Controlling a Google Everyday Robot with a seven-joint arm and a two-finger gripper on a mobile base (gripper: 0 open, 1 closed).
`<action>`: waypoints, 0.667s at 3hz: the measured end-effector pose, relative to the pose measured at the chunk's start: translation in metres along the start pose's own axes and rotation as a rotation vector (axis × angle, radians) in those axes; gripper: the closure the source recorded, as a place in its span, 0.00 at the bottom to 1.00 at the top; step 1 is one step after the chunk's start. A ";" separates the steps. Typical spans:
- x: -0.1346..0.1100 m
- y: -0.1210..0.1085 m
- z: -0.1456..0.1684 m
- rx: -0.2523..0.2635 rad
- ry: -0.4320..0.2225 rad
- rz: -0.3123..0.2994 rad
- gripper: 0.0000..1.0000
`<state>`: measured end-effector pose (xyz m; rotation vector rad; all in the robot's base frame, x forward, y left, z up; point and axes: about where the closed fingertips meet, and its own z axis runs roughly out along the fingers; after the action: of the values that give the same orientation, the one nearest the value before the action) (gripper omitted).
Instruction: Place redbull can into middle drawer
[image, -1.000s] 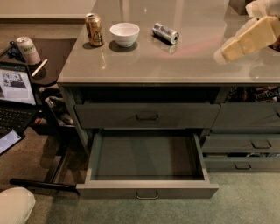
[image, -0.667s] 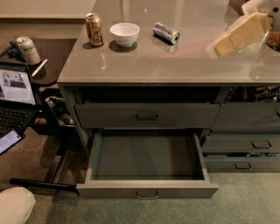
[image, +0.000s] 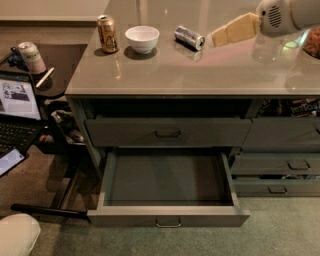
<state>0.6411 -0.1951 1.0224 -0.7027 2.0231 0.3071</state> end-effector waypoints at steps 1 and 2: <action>-0.012 -0.042 0.039 0.117 -0.069 0.106 0.00; -0.024 -0.048 0.038 0.142 -0.114 0.130 0.00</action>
Offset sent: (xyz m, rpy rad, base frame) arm 0.0505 -0.0093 -0.0075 0.0617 -0.0388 -0.1340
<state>0.7054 -0.2075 1.0255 -0.4562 1.9638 0.2694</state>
